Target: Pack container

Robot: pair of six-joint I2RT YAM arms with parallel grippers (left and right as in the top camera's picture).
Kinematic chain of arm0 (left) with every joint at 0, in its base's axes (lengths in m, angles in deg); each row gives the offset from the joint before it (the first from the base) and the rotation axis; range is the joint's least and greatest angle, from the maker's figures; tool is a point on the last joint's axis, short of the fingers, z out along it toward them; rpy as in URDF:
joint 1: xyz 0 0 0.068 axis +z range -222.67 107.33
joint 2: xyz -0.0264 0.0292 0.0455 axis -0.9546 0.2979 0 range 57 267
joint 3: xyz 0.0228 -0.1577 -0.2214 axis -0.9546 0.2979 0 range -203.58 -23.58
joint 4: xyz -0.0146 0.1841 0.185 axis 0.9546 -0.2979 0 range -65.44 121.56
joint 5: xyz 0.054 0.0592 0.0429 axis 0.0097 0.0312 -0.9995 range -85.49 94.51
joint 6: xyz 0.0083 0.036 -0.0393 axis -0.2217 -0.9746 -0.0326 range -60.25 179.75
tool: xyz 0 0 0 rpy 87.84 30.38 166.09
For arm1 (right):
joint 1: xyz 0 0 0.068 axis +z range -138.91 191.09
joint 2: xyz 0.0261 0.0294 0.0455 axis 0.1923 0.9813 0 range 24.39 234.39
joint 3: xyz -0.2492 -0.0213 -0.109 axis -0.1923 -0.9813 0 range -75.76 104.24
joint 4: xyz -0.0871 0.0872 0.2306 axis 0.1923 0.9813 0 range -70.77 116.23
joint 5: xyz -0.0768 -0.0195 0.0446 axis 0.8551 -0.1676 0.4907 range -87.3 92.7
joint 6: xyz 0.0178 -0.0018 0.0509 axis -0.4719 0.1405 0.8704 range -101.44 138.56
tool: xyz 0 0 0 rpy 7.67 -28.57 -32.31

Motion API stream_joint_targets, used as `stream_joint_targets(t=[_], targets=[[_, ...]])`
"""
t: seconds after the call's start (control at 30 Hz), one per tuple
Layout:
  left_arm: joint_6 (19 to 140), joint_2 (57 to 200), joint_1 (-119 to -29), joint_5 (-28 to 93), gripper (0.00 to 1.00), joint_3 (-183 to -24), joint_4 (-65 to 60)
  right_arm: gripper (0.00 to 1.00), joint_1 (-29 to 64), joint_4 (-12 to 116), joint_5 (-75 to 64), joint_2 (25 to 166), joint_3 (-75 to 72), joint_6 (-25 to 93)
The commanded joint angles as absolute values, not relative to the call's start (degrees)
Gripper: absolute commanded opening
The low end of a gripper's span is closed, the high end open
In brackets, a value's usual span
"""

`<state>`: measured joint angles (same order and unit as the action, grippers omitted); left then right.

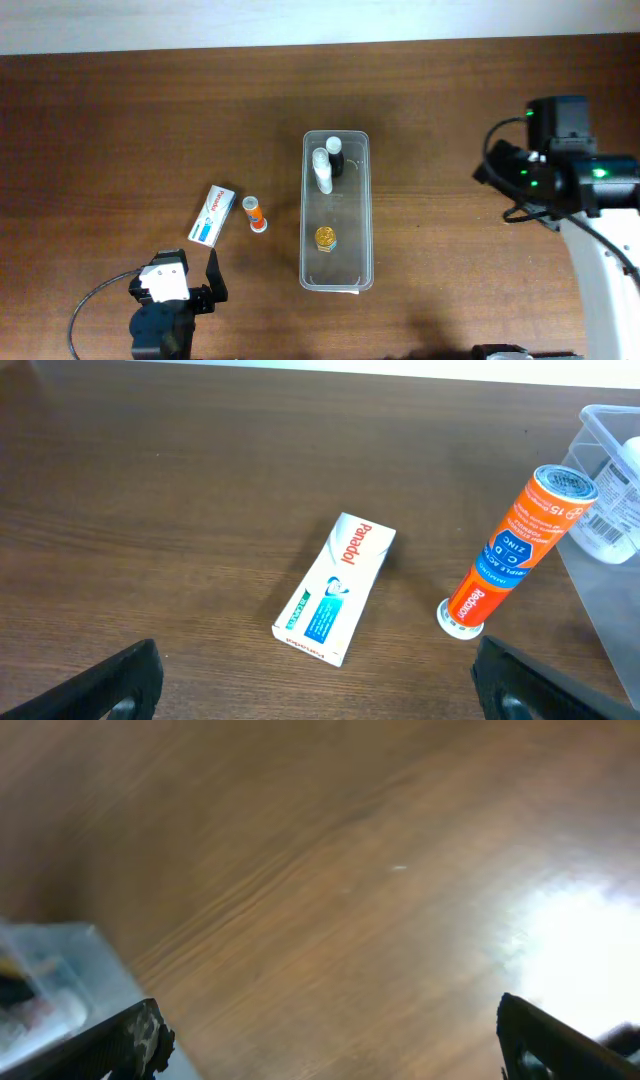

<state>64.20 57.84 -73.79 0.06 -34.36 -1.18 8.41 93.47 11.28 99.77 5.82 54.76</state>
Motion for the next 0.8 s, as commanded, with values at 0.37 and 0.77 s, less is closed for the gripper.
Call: stream_joint_targets(t=[0.37,0.77], targets=[[63.35,57.63,-74.01,3.72,0.99,-34.36,19.48,0.98,4.96,95.37,10.88,99.77,6.19,55.07],[63.54,85.49,-74.01,0.50,0.99,-60.04,9.03,0.99,4.96,95.37,10.88,99.77,6.19,55.07]])
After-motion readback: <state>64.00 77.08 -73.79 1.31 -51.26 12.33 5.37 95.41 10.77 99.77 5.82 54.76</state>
